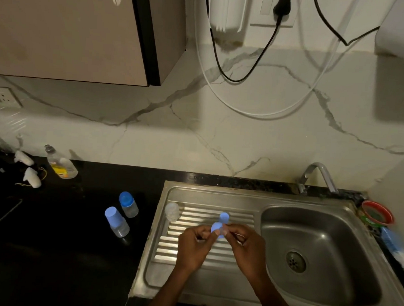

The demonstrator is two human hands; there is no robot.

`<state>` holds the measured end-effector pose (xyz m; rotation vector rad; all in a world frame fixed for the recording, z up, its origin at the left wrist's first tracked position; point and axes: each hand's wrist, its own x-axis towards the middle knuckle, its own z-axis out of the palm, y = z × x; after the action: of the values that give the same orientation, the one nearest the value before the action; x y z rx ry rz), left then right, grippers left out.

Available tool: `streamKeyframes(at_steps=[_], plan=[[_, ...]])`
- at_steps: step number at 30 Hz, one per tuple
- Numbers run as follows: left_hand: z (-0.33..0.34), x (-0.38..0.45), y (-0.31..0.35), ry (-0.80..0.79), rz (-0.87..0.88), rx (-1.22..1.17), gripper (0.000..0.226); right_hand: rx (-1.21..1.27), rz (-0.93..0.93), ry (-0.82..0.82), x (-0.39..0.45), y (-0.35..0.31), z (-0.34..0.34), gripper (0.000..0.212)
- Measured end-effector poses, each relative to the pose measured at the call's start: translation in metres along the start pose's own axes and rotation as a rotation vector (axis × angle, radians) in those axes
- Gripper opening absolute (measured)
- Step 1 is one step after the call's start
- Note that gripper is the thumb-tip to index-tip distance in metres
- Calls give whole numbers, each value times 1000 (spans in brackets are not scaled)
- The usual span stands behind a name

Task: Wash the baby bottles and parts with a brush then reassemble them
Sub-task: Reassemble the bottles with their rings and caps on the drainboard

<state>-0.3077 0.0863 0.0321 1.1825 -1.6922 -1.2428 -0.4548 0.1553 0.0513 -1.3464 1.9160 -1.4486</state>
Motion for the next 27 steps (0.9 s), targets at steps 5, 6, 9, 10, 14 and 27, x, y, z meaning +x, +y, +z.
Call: streamKeyframes(at_steps=[5, 6, 9, 10, 14, 27], plan=[[8, 4, 12, 9, -109, -73, 39, -11, 63, 68, 2, 3, 4, 11], [11, 4, 13, 21, -126, -101, 35, -28, 47, 71, 0, 3, 4, 11], [16, 3, 17, 59, -166, -200, 22, -101, -32, 59, -3, 5, 5, 10], [18, 4, 17, 58, -183, -228, 22, -122, -49, 55, -2, 6, 5, 10], [18, 9, 14, 2, -205, -234, 30, -3, 48, 70, 9, 9, 8, 13], [-18, 74, -6, -131, -62, -24, 13, -230, -227, -28, 61, 12, 19, 36]])
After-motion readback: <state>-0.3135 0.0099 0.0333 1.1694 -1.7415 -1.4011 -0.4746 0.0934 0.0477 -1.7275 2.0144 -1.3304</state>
